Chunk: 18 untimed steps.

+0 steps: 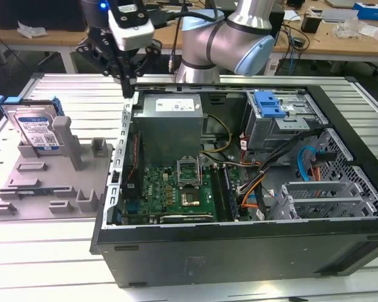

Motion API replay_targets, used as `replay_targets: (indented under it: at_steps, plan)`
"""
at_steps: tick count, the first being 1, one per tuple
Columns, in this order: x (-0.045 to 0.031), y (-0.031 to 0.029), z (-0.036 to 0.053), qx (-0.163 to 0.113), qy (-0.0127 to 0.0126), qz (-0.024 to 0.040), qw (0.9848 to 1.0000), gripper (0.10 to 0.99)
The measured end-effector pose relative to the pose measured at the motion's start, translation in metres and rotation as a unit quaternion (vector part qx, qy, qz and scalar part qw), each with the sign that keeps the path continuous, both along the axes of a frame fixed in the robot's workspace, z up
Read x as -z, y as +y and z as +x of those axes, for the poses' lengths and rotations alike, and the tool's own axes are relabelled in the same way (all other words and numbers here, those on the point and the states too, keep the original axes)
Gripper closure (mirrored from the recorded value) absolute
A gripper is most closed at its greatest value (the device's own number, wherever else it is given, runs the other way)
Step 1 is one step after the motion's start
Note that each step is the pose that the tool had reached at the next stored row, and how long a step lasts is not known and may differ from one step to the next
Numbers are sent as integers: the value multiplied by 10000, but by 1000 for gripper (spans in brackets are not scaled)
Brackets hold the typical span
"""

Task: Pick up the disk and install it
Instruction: 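Reach for the disk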

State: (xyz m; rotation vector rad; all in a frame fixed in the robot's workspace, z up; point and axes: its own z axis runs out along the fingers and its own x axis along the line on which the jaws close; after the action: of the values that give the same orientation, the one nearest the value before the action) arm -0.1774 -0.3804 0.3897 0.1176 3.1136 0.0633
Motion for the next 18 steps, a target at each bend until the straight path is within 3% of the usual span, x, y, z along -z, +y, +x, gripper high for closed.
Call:
replay_targets:
  at_steps: [18]
  plan:
    - [50,311,-804,0,0,-22,10000,980]
